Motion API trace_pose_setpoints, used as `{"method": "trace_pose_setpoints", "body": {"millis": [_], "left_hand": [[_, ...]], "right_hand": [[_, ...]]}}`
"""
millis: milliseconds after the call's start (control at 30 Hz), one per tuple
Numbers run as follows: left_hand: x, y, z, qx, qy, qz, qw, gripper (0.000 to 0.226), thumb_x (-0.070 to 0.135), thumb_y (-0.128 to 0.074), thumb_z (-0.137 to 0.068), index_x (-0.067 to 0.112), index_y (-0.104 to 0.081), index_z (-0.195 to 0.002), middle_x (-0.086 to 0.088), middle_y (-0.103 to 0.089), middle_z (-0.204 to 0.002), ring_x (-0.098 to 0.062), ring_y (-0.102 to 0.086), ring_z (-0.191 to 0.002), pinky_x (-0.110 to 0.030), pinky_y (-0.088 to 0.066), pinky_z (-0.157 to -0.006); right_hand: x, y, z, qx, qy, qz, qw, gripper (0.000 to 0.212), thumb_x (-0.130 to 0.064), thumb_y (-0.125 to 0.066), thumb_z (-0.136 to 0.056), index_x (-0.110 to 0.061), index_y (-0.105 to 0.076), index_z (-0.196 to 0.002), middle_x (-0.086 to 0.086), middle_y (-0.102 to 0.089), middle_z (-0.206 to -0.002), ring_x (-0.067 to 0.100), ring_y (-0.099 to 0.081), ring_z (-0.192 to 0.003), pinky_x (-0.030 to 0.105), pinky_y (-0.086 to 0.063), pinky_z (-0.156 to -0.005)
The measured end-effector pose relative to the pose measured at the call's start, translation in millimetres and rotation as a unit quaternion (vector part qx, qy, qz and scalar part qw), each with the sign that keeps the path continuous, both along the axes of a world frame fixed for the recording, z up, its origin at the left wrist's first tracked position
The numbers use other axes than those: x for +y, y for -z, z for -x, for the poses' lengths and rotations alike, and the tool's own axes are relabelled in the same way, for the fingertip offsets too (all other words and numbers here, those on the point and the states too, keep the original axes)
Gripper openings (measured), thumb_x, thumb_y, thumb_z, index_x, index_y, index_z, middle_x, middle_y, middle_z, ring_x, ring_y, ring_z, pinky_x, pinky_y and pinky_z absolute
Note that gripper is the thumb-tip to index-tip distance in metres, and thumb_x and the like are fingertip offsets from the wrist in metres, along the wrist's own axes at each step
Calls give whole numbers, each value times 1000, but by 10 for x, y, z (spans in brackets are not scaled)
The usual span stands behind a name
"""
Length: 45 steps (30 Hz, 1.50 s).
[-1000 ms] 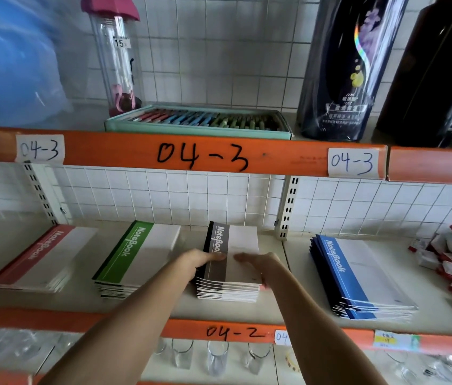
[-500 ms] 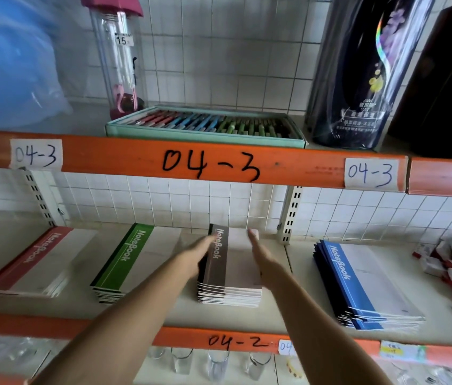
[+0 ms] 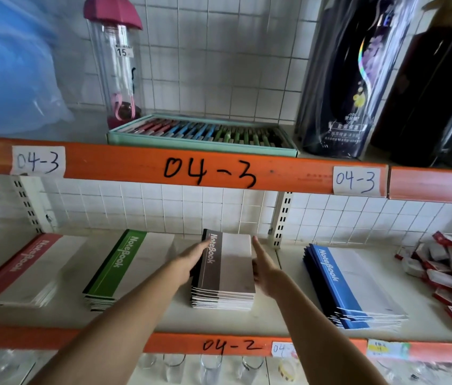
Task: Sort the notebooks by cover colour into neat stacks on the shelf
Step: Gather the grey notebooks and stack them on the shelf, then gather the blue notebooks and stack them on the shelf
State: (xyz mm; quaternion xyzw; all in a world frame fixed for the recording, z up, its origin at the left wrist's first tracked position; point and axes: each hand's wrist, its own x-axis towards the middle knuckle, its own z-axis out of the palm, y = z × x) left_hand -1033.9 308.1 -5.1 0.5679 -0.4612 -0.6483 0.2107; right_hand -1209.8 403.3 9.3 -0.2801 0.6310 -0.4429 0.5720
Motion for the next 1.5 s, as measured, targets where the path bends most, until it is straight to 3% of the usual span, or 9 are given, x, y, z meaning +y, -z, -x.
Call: {"method": "trace_pose_setpoints", "body": {"millis": [67,133,267,600,867,967,1167,1333,1500], "left_hand": [[-6,48,31,-12,6,-1,1000,112,88,-62,-53,21,-52,-142,-10,-48,-148,-32,-48,-133,-44,-32,-115],[-37,95,34,-24,24,2,999,108,89,-59,-57,21,-54,-140,-10,-49,-148,-31,-47,-133,-44,-31,-115],[-216,281,16,-19,27,10,999,114,91,-61,-41,21,-62,-131,-8,-58,-140,-29,-54,-127,-46,-35,-113],[-153,295,-69,-39,31,34,998,66,63,-54,-88,15,-57,-132,-5,-61,-133,-26,-57,-119,-44,-41,-109],[-72,322,-109,-46,46,51,997,55,52,-50,-98,14,-53,-137,-9,-57,-139,-30,-53,-126,-46,-39,-111],[-64,381,-147,-41,42,50,997,60,56,-53,-94,16,-51,-139,-9,-56,-140,-29,-55,-124,-48,-39,-111],[26,371,-155,-58,63,53,995,65,58,-46,-96,19,-41,-148,-6,-44,-151,-28,-44,-135,-47,-31,-116],[107,220,-76,-85,59,70,992,62,49,-38,-104,11,-32,-153,-9,-31,-158,-29,-30,-145,-42,-25,-119],[89,264,-106,-78,35,78,993,67,57,-48,-95,12,-45,-144,-7,-49,-147,-29,-46,-133,-42,-35,-113]], "right_hand": [[7,-55,-91,24,-2,13,1000,80,-79,-38,-85,-17,-54,-133,9,-67,-122,22,-68,-104,32,-53,-89],[-60,35,-71,26,-7,32,999,105,-92,-45,-70,-30,-32,-153,6,-37,-156,29,-44,-137,48,-35,-113],[-7,-128,-206,67,-28,42,996,84,-79,-32,-88,-33,-15,-156,-4,-9,-164,20,-12,-151,50,-9,-122],[-138,-14,-114,79,-30,40,996,62,-58,-42,-98,-27,-36,-151,-6,-24,-161,15,-18,-149,35,-14,-118],[-166,336,62,66,-38,-8,997,103,-87,-72,-44,-27,-63,-126,3,-66,-128,23,-64,-113,43,-46,-106],[-93,240,6,89,-37,-18,995,97,-87,-68,-50,-28,-62,-127,0,-62,-128,25,-58,-122,44,-41,-110],[78,38,-61,79,-36,-54,995,46,-59,-64,-84,-17,-63,-103,6,-69,-96,24,-62,-94,39,-45,-105],[58,-19,-165,106,-45,-47,992,44,-53,-63,-88,-16,-63,-112,4,-64,-95,21,-62,-87,31,-47,-79],[96,0,-218,104,0,-42,994,50,-43,-65,-92,-6,-55,-124,10,-62,-107,22,-61,-88,29,-50,-67]]}}
